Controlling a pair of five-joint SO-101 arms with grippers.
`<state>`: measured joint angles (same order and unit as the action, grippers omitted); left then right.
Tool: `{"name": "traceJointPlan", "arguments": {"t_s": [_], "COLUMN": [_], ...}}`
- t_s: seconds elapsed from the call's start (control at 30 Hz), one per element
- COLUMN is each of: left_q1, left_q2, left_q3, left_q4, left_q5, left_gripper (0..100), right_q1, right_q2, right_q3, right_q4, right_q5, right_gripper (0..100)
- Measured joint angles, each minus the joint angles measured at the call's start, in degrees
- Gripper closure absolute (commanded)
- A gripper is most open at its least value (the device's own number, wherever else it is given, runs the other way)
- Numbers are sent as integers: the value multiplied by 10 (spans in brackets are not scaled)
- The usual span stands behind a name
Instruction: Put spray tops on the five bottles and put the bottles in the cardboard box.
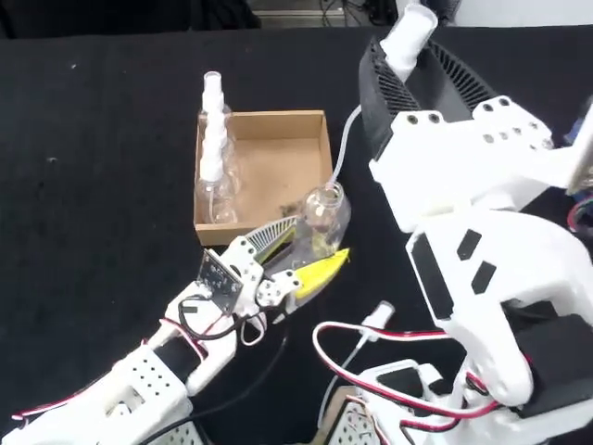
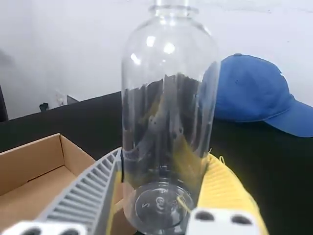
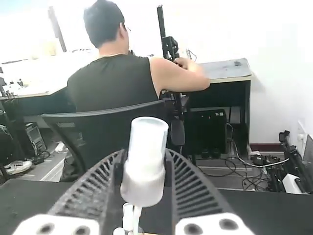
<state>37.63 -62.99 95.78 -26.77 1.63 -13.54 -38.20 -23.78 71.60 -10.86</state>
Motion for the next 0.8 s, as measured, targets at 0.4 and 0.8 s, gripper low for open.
{"name": "traceJointPlan", "arguments": {"t_s": [0.4,0.8], "left_q1": [-69,-69], "left_q2": [0,0], "left_q3": [0,0], "left_q4": [0,0], "left_q5": [0,0], "left_gripper": [970,970], "right_q1": [-1,-1], "right_q2": [0,1], "right_q3": [43,164], "right_q4": [-25,-141], "right_q5": [0,0], "right_gripper": [986,987]}}
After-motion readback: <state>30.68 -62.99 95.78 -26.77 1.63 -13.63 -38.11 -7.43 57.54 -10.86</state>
